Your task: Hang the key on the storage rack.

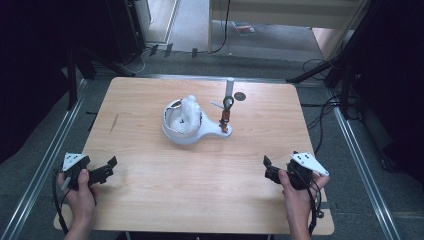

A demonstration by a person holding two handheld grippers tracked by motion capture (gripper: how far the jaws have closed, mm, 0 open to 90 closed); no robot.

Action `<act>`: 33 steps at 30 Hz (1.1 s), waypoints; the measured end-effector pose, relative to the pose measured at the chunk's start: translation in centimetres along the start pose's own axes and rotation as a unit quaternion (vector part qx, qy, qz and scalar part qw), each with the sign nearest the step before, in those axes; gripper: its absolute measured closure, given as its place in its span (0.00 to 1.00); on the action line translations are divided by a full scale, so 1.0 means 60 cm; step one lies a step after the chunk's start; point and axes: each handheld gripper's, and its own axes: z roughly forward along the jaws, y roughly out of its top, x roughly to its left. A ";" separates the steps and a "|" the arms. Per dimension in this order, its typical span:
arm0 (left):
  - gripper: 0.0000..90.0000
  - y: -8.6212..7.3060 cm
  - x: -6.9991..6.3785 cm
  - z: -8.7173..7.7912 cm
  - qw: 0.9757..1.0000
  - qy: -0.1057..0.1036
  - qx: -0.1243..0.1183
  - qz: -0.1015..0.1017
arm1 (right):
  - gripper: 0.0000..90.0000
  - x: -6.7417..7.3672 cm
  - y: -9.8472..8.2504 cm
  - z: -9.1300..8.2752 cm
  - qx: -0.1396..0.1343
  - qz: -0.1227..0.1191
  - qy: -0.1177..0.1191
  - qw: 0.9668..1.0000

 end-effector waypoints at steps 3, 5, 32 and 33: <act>0.00 0.000 0.000 0.000 1.000 0.001 0.000 0.001 | 0.00 -0.015 -0.010 -0.006 0.002 -0.001 -0.007 1.000; 0.00 0.000 0.000 0.000 1.000 0.001 0.000 0.001 | 0.00 -0.024 -0.018 -0.009 0.005 0.001 -0.006 1.000; 0.00 0.000 0.000 0.000 1.000 0.000 0.002 0.002 | 0.00 -0.134 -0.107 -0.071 0.025 0.028 -0.039 0.999; 0.00 0.000 0.001 0.000 1.000 -0.003 0.002 -0.003 | 0.00 -0.136 -0.108 -0.073 0.025 0.030 -0.039 0.998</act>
